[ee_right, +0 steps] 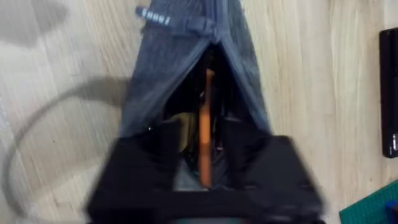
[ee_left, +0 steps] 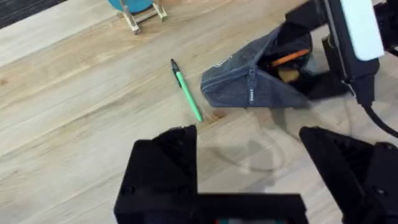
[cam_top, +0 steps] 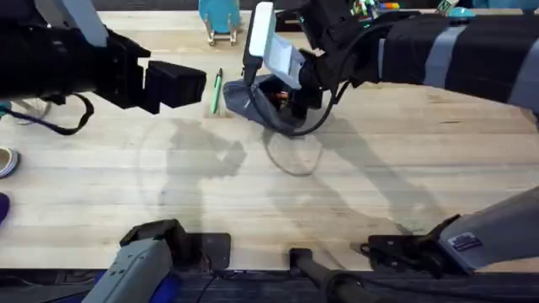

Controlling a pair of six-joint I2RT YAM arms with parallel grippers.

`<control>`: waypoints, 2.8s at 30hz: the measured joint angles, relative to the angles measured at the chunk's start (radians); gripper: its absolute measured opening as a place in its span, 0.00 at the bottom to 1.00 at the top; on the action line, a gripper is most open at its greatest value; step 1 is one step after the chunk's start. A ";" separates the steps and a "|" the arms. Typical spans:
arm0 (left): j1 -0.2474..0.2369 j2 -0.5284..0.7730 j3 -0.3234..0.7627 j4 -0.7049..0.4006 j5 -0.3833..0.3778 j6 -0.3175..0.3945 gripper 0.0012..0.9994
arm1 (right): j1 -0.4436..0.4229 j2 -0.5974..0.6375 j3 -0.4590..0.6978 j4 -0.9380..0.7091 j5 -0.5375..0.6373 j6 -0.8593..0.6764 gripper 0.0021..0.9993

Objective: Unzip the bag, pick up the pens from the table one at a time and place them inside, then zip the bag closed.

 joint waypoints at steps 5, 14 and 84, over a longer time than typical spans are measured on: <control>0.000 0.000 0.000 0.000 0.000 0.000 1.00 | 0.000 0.000 0.000 0.009 0.000 0.018 1.00; 0.000 0.000 0.000 0.000 0.000 0.000 1.00 | 0.000 0.000 0.000 0.020 0.000 0.044 1.00; -0.074 0.705 0.000 0.556 -0.180 -0.379 1.00 | 0.000 -0.411 -0.003 -0.380 0.149 0.749 1.00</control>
